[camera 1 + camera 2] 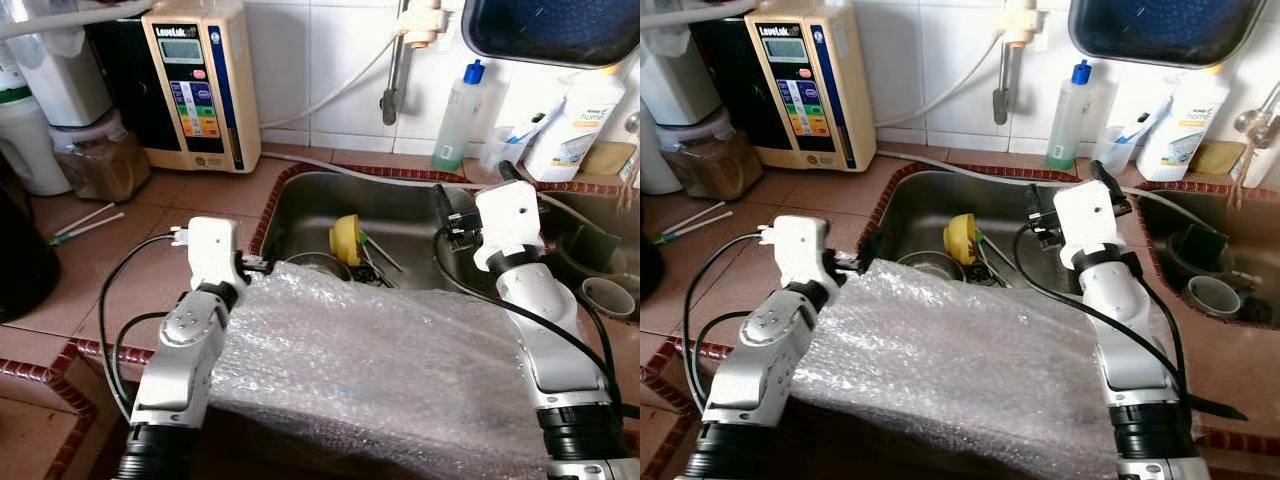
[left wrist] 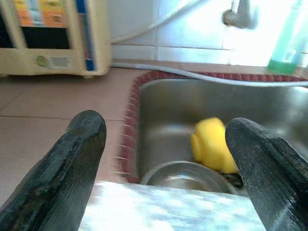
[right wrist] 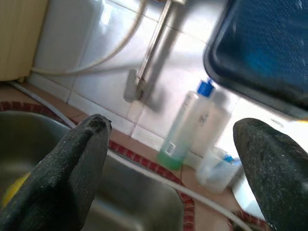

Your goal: Kitchen organization

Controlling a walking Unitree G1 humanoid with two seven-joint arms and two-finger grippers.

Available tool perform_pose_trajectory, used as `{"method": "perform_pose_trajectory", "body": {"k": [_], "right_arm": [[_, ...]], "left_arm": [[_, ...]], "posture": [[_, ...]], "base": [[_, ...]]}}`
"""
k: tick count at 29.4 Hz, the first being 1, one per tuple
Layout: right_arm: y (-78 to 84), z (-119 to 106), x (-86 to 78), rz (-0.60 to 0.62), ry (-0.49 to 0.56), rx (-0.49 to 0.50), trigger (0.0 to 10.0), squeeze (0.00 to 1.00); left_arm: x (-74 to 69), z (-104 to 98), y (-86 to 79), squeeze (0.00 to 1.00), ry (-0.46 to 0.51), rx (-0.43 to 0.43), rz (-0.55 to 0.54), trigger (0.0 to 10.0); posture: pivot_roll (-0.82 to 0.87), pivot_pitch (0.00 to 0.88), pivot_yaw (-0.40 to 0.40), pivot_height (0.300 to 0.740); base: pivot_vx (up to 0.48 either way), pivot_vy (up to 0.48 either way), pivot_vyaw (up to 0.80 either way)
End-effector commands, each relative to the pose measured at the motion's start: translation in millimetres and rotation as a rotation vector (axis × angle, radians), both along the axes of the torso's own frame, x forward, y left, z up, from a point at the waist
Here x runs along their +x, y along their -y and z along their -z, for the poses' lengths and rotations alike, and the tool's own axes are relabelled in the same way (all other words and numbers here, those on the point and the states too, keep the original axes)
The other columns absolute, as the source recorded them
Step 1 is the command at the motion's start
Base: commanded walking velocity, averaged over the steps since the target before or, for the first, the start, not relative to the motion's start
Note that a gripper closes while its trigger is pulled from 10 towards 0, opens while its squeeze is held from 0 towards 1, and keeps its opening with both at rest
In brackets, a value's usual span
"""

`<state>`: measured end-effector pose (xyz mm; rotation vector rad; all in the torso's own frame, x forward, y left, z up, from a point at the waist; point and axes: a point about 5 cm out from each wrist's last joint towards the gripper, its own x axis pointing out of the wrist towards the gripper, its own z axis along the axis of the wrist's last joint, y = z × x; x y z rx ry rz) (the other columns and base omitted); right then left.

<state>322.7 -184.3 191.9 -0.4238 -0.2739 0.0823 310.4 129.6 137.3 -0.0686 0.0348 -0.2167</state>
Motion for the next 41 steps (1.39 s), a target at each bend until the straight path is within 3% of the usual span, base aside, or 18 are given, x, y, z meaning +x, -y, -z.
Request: {"method": "perform_pose_trajectory", "body": {"k": [1, 12, 19, 41], "right_arm": [[1.3, -4, 1.0, -0.003, 0.010, -0.012, 10.0, 0.00], [0.9, -4, 2.9, -0.002, 0.011, -0.011, 10.0, 0.00], [-2.5, -4, 3.1, -0.010, 0.009, 0.006, 10.0, 0.00], [-6.5, -9, 5.4, -0.015, 0.025, 0.042, 10.0, 0.00]], "left_arm": [[1.6, -1, 3.5, 0.00, -0.001, 0.008, 0.009, 10.0], [1.9, 0, 4.3, 0.00, -0.014, -0.017, -0.006, 10.0], [2.0, 6, -1.2, 0.00, -0.079, -0.011, -0.035, 10.0], [3.4, 4, 0.5, 0.00, -0.072, 0.007, -0.030, 10.0]], "posture": [[-0.02, 0.000, 0.025, 0.740], [-0.02, 0.000, 0.028, 0.740], [-0.02, 0.000, 0.028, 0.740], [-0.02, 0.000, 0.024, 0.740]], "base": [[0.000, -0.322, 0.00], [0.000, -0.123, 0.00], [0.000, 0.000, 0.00], [0.000, 0.000, 0.00]]}}
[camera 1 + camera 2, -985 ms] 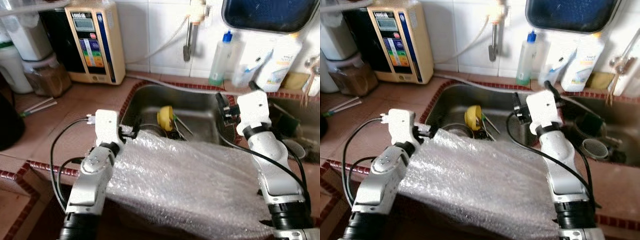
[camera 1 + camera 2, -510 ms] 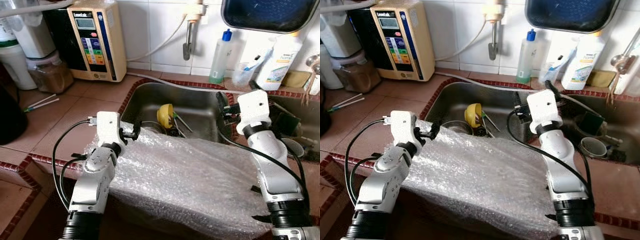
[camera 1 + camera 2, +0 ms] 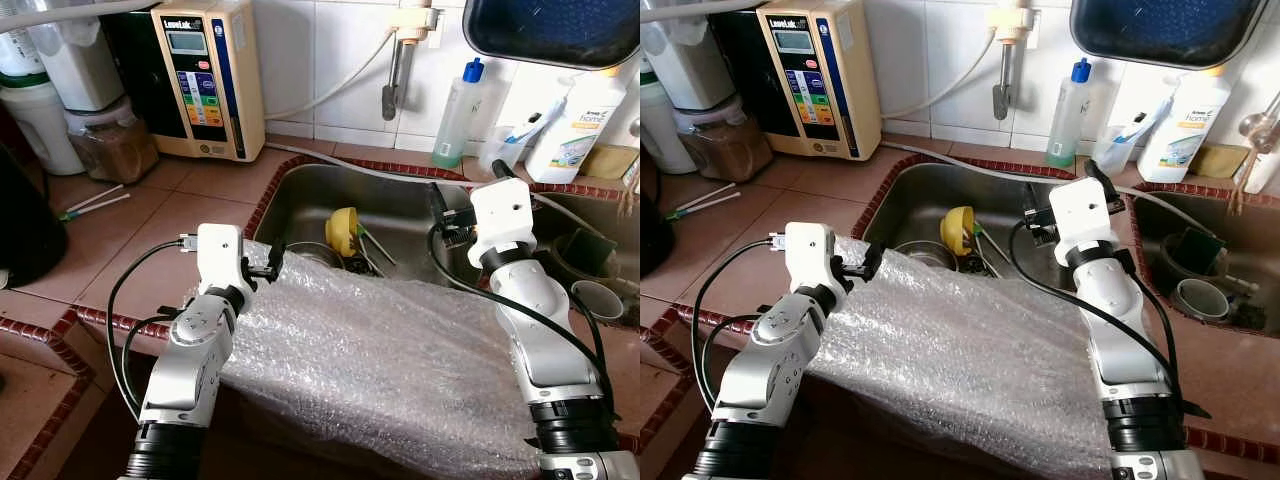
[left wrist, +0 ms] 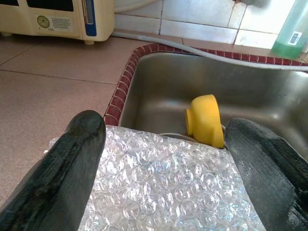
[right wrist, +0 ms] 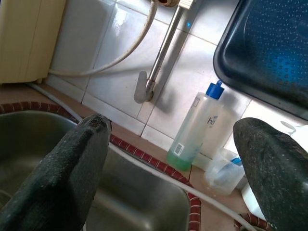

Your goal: Kitchen organization

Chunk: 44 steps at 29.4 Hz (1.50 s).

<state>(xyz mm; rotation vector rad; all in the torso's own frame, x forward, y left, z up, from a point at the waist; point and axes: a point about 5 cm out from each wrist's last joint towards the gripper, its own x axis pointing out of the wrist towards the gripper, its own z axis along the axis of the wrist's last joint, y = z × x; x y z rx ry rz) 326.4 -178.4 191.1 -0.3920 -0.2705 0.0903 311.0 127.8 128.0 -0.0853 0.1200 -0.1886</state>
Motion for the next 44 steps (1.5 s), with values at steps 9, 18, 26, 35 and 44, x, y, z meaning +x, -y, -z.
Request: {"method": "perform_pose_trajectory", "body": {"k": [9, 18, 26, 35, 44], "right_arm": [[-0.7, -8.7, 1.6, 0.000, 0.032, 0.010, 10.0, 0.00], [2.2, -8.0, 2.2, 0.016, 0.031, 0.006, 10.0, 0.00], [2.5, -7.2, 2.9, 0.018, 0.028, 0.009, 10.0, 0.00], [3.1, -5.5, 2.9, 0.022, 0.022, 0.014, 10.0, 0.00], [4.1, -5.6, 3.6, 0.026, 0.023, 0.016, 10.0, 0.00]], "left_arm": [[3.0, -6.1, -0.9, 0.00, 0.014, 0.013, 0.000, 10.0], [2.9, -5.5, -1.3, 0.00, 0.010, 0.014, 0.003, 10.0], [2.3, -4.7, -1.1, 0.00, 0.006, 0.010, 0.002, 10.0], [2.6, -4.7, -0.9, 0.00, 0.004, 0.010, 0.005, 10.0], [3.0, -5.2, -0.9, 0.00, 0.006, 0.009, 0.005, 10.0]], "posture": [[-0.02, 0.000, 0.026, 0.740], [-0.02, 0.000, 0.027, 0.740], [-0.02, 0.000, 0.027, 0.740], [-0.02, 0.000, 0.030, 0.740], [-0.01, 0.000, 0.030, 0.740]], "base": [[0.000, 0.000, 0.00], [0.000, 0.000, 0.00], [-0.060, 0.000, 0.00], [-0.269, 0.000, 0.00], [-0.257, 0.000, 0.00]]}}
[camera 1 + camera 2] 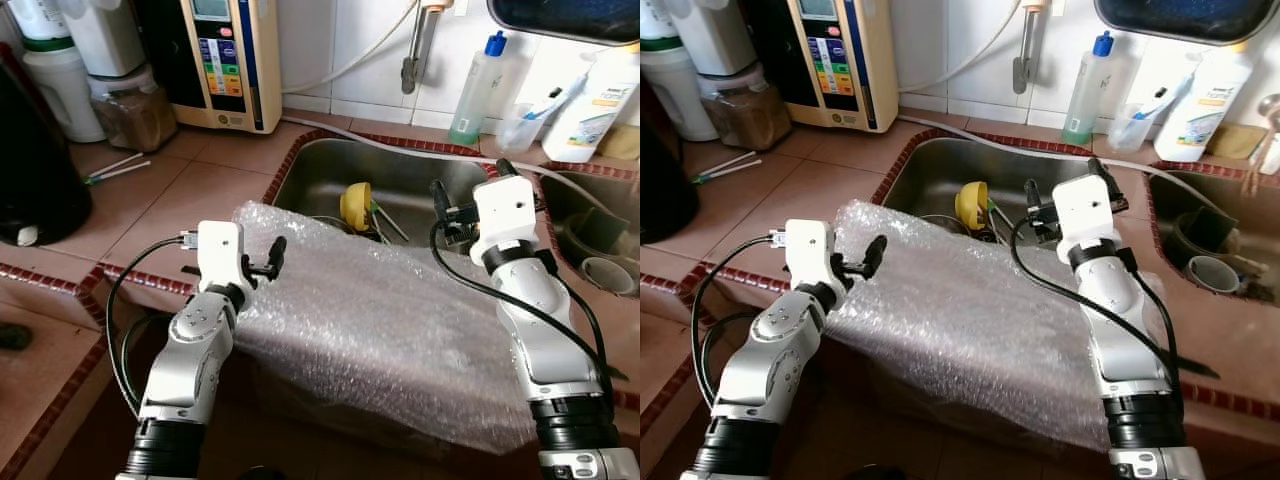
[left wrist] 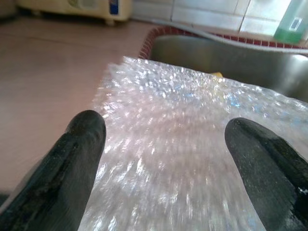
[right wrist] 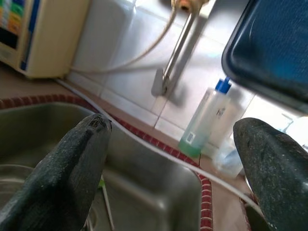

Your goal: Kitchen organization

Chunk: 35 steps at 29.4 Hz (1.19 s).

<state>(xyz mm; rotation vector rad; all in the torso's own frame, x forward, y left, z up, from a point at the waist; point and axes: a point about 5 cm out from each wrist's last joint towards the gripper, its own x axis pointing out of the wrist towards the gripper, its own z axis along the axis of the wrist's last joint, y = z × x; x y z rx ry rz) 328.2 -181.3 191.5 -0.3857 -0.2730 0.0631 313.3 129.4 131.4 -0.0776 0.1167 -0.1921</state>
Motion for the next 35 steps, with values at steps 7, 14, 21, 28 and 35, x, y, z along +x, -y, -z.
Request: {"method": "perform_pose_trajectory", "body": {"k": [7, 14, 21, 28, 35], "right_arm": [[4.0, -3, 2.1, 0.020, 0.011, -0.002, 10.0, 0.00], [8.8, -3, 2.3, 0.038, 0.006, 0.009, 10.0, 0.00], [8.6, -2, 2.3, 0.035, 0.002, 0.007, 10.0, 0.00], [8.1, -1, 3.0, 0.032, -0.002, 0.005, 10.0, 0.00], [8.0, 5, 2.9, 0.044, -0.026, 0.014, 10.0, 0.00]], "left_arm": [[0.3, -2, 0.7, 0.00, 0.000, 0.002, 0.000, 10.0], [0.0, -1, 1.0, 0.00, -0.008, 0.000, 0.002, 10.0], [0.0, -1, 1.7, 0.00, -0.008, -0.009, 0.002, 10.0], [0.9, -1, 1.3, 0.00, -0.006, -0.018, -0.005, 10.0], [2.0, 2, -1.1, 0.00, -0.001, -0.028, 0.009, 10.0]], "posture": [[-0.02, 0.000, 0.032, 0.740], [-0.02, 0.000, 0.032, 0.740], [-0.02, 0.000, 0.028, 0.740], [-0.02, 0.000, 0.028, 0.740], [-0.03, 0.000, 0.039, 0.740]], "base": [[-0.247, 0.000, 0.00], [-0.246, 0.000, 0.00], [-0.172, 0.000, 0.00], [0.000, 0.000, 0.00], [0.000, 0.000, -0.19]]}}
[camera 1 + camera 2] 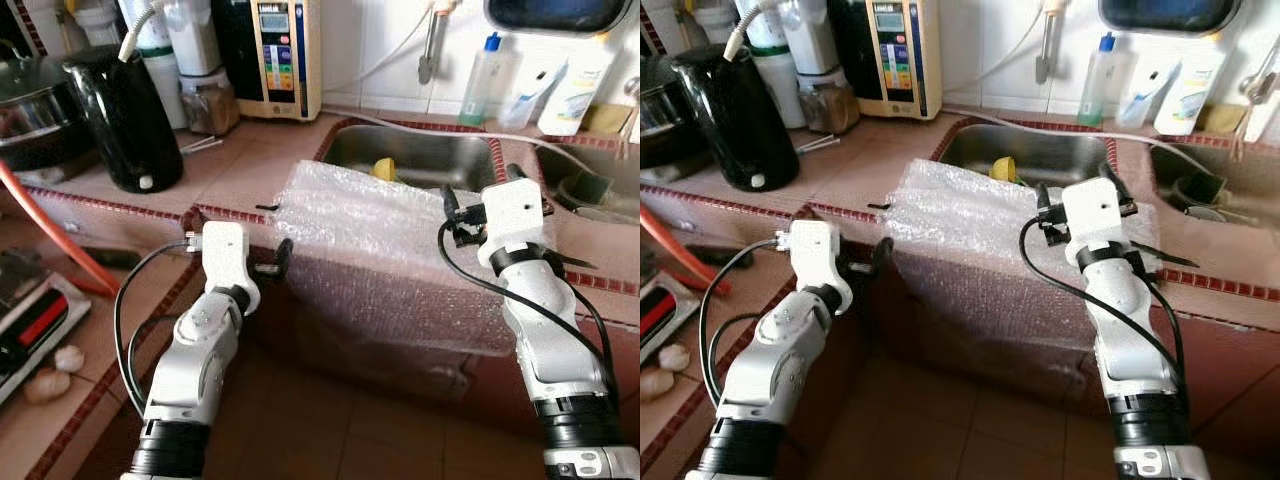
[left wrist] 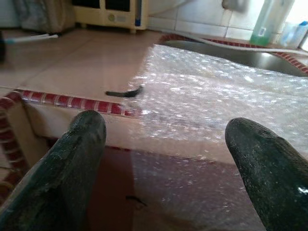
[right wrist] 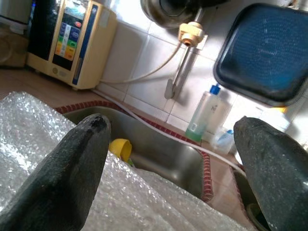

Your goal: Kitchen organization

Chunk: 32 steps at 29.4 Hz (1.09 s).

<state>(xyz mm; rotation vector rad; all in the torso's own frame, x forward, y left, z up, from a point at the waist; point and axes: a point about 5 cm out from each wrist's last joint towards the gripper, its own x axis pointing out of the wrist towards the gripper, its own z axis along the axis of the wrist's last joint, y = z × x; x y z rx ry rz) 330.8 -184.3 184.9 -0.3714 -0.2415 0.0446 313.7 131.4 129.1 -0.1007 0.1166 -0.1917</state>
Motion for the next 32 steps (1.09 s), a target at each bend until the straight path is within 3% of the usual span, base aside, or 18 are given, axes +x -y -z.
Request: {"method": "perform_pose_trajectory", "body": {"k": [1, 3, 11, 17, 22, 32], "right_arm": [[4.5, -1, 0.3, 0.022, 0.002, -0.002, 10.0, 0.00], [3.8, 1, 1.5, 0.028, -0.007, 0.012, 10.0, 0.00], [2.5, 4, 2.2, 0.027, -0.009, -0.002, 10.0, 0.00], [2.2, 4, 2.2, 0.027, -0.002, 0.001, 10.0, 0.00], [-0.3, 8, 0.8, 0.015, -0.008, -0.003, 10.0, 0.00], [-0.8, 12, 0.9, 0.011, -0.028, -0.005, 10.0, 0.00]], "left_arm": [[1.5, 2, -0.6, 0.00, -0.009, -0.012, 0.008, 10.0], [1.7, 7, -4.2, 0.00, -0.029, -0.048, 0.013, 10.0], [6.7, 18, -9.6, 0.00, -0.054, -0.035, 0.017, 10.0], [7.3, 24, -4.8, 0.00, -0.060, -0.038, 0.043, 10.0], [8.2, 15, -1.5, 0.00, 0.001, -0.057, 0.051, 10.0], [5.7, 21, 2.3, 0.00, -0.012, -0.080, 0.067, 10.0]], "posture": [[-0.03, 0.000, 0.041, 0.740], [-0.03, 0.000, 0.047, 0.740], [-0.03, 0.000, 0.060, 0.740], [-0.04, 0.000, 0.062, 0.740], [-0.04, 0.000, 0.058, 0.740], [-0.04, 0.000, 0.052, 0.740]], "base": [[0.000, 0.000, -0.77], [0.000, 0.000, -0.78], [0.000, 0.000, -0.78], [0.000, 0.000, -0.73], [0.000, -0.055, 0.00], [0.000, -0.341, -0.04]]}}
